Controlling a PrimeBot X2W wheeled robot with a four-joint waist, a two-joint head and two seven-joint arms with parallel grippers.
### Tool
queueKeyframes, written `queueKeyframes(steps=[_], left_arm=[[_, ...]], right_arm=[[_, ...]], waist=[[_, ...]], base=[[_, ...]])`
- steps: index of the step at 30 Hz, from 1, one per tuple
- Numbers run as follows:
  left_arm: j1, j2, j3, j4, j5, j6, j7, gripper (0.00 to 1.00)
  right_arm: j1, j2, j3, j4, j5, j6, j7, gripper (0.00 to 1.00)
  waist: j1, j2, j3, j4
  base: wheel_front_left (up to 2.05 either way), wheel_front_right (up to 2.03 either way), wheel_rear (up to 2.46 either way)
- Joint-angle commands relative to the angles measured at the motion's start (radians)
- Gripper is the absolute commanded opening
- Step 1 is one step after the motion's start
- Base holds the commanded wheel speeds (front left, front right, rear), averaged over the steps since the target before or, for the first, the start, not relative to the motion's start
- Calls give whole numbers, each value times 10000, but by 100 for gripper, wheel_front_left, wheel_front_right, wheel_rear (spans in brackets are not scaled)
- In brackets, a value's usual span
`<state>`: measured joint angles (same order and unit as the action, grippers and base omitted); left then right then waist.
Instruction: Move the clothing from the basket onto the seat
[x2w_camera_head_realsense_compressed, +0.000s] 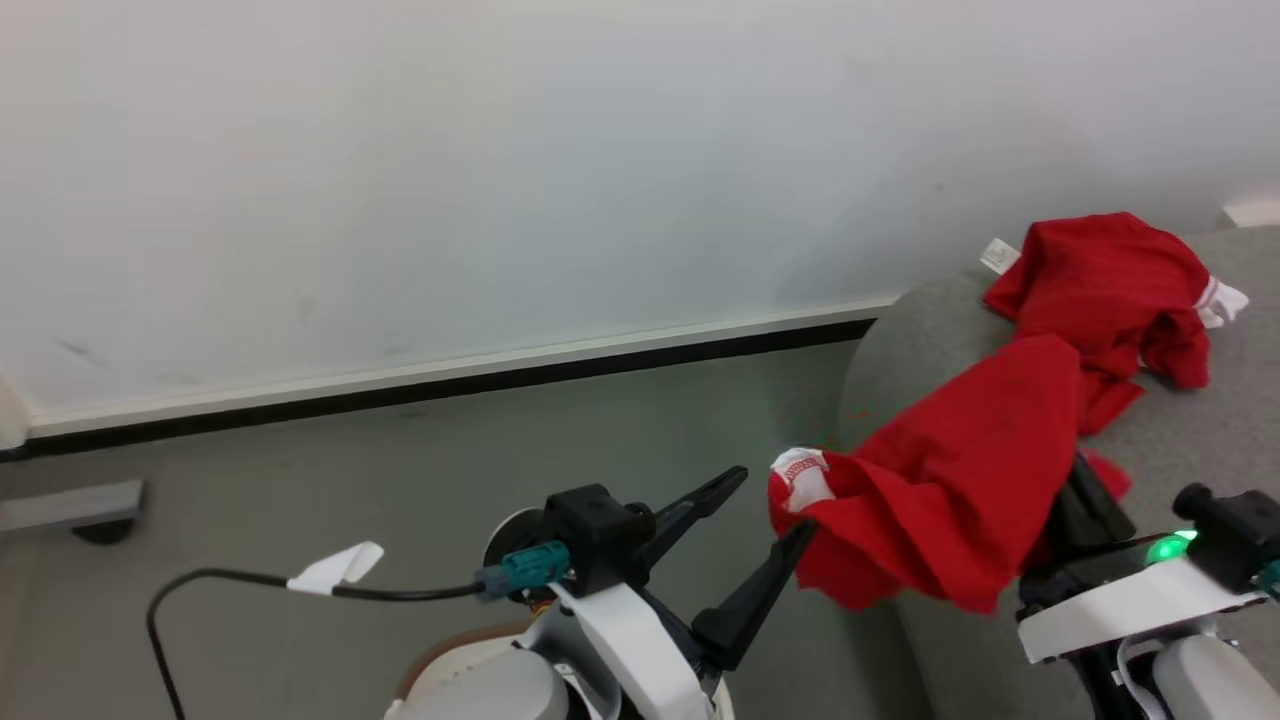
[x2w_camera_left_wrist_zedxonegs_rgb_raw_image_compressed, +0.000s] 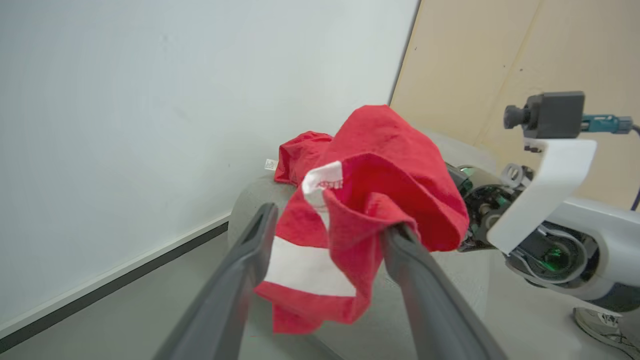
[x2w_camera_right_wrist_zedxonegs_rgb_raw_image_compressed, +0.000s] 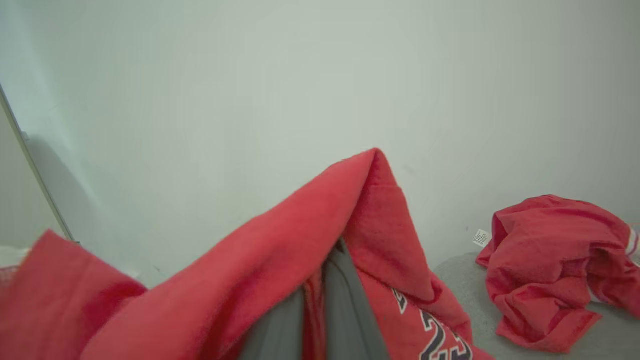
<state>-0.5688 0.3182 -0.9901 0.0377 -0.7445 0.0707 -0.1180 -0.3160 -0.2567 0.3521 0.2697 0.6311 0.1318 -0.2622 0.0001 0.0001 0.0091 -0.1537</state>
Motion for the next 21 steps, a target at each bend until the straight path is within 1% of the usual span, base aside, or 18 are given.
queueKeyframes(steps=[1, 5, 12, 17, 21], left_arm=[[0, 45, -8, 28, 144, -35, -71, 100], [-76, 8, -46, 35, 209, -60, -126, 100], [-324, 14, -225, 140, 448, -174, -217, 100], [-495, 60, -275, 337, 669, -133, -239, 100], [-638, 32, -268, 414, 695, -152, -258, 100]], right_arm=[[154, -87, -266, -98, -47, -22, -34, 0], [296, -145, -973, -332, -146, -22, -34, 0], [590, -112, -1511, -670, -334, -22, 43, 0], [847, 28, -1818, -895, -404, -22, 24, 0], [914, 127, -1856, -990, -461, -22, 24, 0]], waist=[[-1, -1, 181, -636], [-1, -1, 351, -1313], [-1, -1, 688, -2186], [-1, -1, 878, -2538], [-1, -1, 977, -2646]], base=[[0, 0, 0], [0, 0, 0], [0, 0, 0], [0, 0, 0], [0, 0, 0]])
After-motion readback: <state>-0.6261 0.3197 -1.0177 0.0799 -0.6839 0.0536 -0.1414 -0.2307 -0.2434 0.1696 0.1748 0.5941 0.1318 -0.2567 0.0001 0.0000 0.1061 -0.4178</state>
